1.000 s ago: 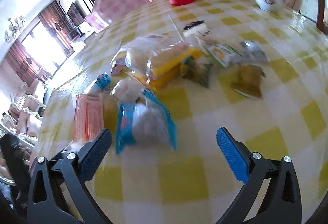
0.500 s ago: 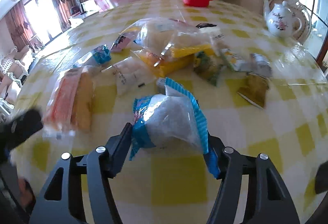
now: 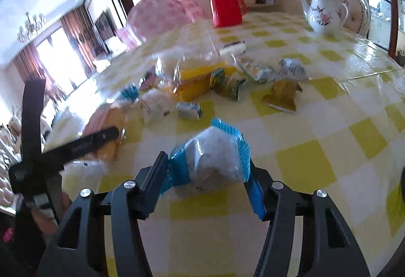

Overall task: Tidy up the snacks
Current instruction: 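Grasp the blue-and-white snack bag with the right gripper while the left grasps the orange printed packet, then carry both held snacks off the table toward the purple-rimmed white box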

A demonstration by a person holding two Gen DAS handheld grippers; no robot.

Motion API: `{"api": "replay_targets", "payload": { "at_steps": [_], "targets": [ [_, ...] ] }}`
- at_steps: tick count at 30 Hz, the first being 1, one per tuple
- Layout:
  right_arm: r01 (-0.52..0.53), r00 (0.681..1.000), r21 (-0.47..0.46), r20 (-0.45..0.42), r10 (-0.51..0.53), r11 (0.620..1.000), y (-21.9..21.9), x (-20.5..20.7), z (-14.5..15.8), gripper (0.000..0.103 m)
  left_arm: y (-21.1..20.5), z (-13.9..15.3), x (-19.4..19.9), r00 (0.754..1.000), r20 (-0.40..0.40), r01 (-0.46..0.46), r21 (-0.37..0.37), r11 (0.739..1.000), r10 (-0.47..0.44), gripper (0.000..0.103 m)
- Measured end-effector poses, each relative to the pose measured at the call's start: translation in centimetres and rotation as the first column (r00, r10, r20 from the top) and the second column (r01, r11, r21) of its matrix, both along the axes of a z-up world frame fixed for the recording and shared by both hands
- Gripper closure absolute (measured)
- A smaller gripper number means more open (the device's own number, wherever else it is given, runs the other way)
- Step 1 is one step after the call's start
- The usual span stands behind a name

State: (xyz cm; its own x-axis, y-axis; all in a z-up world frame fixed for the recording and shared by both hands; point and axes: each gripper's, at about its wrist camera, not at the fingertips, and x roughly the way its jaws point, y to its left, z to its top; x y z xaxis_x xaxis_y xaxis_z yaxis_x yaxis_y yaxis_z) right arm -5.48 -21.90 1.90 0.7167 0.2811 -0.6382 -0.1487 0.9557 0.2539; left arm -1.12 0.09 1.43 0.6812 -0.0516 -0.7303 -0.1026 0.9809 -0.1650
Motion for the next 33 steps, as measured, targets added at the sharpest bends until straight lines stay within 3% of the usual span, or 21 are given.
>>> {"api": "replay_targets", "payload": {
  "at_steps": [5, 9, 11, 12, 13, 18, 21, 23, 26, 30, 33],
  "targets": [
    [-0.020, 1.000, 0.038, 0.004, 0.020, 0.999, -0.6, -1.0, 0.1, 0.048, 0.4, 1.4, -3.3, 0.992, 0.130, 0.004, -0.008, 1.000, -0.003, 0.056],
    [-0.041, 0.999, 0.048, -0.012, 0.041, 0.998, -0.7, -1.8, 0.0, 0.049, 0.8, 1.9, -5.3, 0.984, 0.176, 0.017, -0.034, 0.999, -0.011, 0.056],
    [-0.072, 0.996, 0.033, -0.043, 0.073, 0.997, -0.2, -1.5, -0.3, 0.043, 1.4, 1.7, -5.6, 0.986, 0.165, 0.019, -0.077, 0.997, -0.006, 0.056],
    [-0.085, 0.993, 0.009, -0.086, 0.086, 0.996, 0.3, -0.9, -0.6, 0.023, 1.6, 1.7, -5.4, 0.987, 0.160, 0.017, -0.090, 0.996, -0.003, 0.056],
    [-0.095, 0.989, -0.007, -0.114, 0.093, 0.995, 0.7, -0.6, -0.9, 0.015, 1.8, 1.6, -5.4, 0.988, 0.155, 0.017, -0.102, 0.995, -0.002, 0.056],
    [-0.164, 0.976, -0.189, -0.170, 0.132, 0.968, 3.5, 0.9, -1.8, 0.016, 1.4, 1.8, -5.6, 0.986, 0.165, 0.045, -0.094, 0.995, -0.029, 0.056],
    [-0.148, 0.981, -0.226, -0.160, 0.113, 0.963, 3.8, 0.6, -2.2, 0.040, 1.7, 1.7, -5.7, 0.986, 0.164, 0.041, -0.107, 0.993, -0.023, 0.056],
    [-0.105, 0.990, -0.254, -0.115, 0.078, 0.962, 3.7, -0.2, -1.8, 0.045, 1.6, 1.8, -5.9, 0.985, 0.168, 0.041, -0.103, 0.994, -0.023, 0.056],
    [-0.040, 0.999, -0.189, -0.036, 0.033, 0.981, 2.1, -1.4, -0.9, 0.046, 1.3, 2.0, -6.3, 0.984, 0.174, 0.043, -0.073, 0.996, -0.030, 0.056],
    [0.000, 0.999, -0.062, -0.035, -0.002, 0.998, -0.3, -2.0, -0.7, 0.046, 0.5, 2.2, -7.2, 0.983, 0.182, 0.044, -0.032, 0.999, -0.037, 0.056],
    [0.015, 0.999, -0.028, -0.037, -0.016, 0.999, -0.9, -2.2, -0.6, 0.046, -0.2, 2.5, -8.1, 0.981, 0.188, 0.056, 0.002, 0.998, -0.056, 0.055]
  ]
}}
